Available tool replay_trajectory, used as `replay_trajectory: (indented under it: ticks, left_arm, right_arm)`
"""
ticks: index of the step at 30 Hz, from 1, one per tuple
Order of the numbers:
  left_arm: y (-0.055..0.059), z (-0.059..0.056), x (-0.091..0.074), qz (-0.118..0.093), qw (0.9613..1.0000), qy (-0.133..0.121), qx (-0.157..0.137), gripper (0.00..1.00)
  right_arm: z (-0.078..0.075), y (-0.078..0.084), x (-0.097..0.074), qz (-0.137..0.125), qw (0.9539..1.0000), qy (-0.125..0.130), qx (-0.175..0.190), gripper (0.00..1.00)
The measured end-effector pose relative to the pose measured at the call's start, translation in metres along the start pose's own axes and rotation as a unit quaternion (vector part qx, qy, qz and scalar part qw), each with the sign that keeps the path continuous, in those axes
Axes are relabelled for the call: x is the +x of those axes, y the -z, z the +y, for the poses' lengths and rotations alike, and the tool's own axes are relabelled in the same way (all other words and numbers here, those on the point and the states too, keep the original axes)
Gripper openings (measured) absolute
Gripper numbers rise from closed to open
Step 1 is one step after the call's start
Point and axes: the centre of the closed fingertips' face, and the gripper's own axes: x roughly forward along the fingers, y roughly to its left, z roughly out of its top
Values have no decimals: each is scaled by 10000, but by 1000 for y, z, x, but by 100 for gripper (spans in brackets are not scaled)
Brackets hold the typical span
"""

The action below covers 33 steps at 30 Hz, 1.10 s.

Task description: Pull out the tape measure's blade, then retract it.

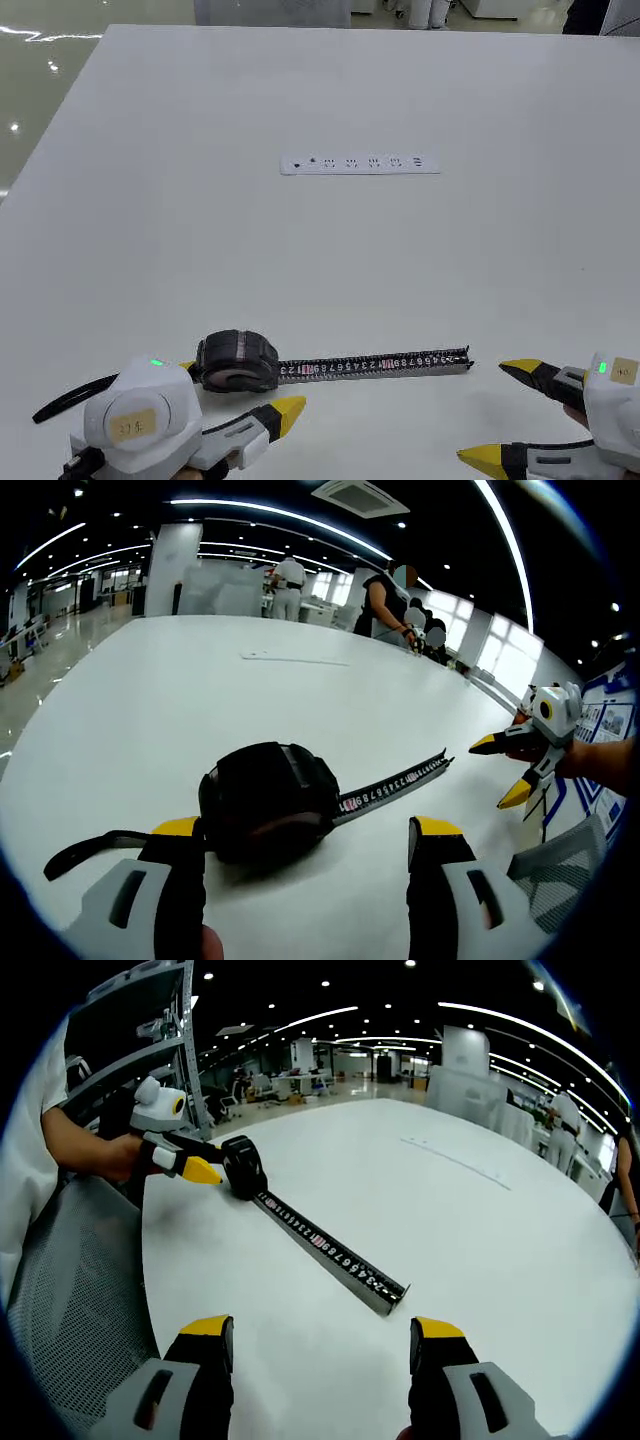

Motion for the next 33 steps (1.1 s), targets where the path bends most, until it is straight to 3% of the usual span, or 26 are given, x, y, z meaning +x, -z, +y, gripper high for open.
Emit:
replay_trajectory:
  ticks: [11, 17, 33]
  left_arm:
    - [-3, 4, 7, -14, 9994, -319, -129, 78]
    - [-6, 8, 13, -53, 9986, -463, -231, 78]
    - [-9, 18, 18, -113, 9945, -905, -516, 73]
  right_arm:
    - [-28, 2, 5, 288, 9989, -173, -341, 63]
    - [-44, 4, 11, 568, 9958, -337, -631, 59]
    - [-62, 5, 29, 986, 9863, -714, -1111, 47]
